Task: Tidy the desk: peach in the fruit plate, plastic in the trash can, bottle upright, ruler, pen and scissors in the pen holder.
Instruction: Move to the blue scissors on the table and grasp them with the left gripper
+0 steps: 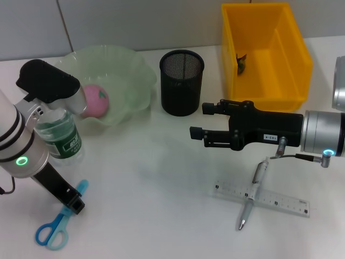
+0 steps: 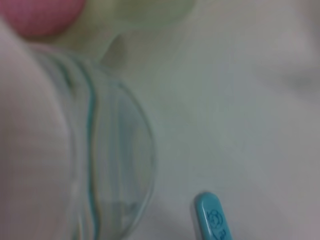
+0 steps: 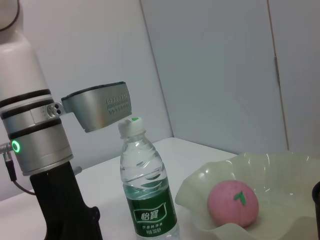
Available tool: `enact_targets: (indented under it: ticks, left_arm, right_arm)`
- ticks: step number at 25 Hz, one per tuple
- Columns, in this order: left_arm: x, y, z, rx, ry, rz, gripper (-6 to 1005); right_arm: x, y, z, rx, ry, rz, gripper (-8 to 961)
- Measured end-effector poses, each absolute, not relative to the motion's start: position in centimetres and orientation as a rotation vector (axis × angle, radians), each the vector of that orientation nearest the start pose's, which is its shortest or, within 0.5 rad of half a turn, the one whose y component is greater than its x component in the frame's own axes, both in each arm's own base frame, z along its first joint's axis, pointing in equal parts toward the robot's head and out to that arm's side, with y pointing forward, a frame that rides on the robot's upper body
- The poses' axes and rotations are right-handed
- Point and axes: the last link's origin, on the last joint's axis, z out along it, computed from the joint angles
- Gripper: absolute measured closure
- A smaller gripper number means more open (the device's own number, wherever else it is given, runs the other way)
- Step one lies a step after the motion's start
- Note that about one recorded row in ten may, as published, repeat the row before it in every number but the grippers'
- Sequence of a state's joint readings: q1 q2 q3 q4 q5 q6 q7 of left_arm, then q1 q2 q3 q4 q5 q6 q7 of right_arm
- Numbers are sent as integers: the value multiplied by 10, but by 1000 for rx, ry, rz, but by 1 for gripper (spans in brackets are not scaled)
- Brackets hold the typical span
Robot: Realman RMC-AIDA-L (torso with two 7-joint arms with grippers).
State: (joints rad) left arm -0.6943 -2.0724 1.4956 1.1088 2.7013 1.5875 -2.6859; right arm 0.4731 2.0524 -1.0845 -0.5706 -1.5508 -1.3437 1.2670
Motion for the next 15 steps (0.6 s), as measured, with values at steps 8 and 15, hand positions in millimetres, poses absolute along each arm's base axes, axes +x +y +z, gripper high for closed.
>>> enact_targets:
  ticks: [8,15]
  left_arm:
    - [-210,347,-30,-2513,-1081,872,623]
    - [-210,346,-33,-2517,-1062,885,705]
  right_arm:
    - [253,336,-26,-2632,568,796,194]
    - [253,336,-25,-2631,568,797,194]
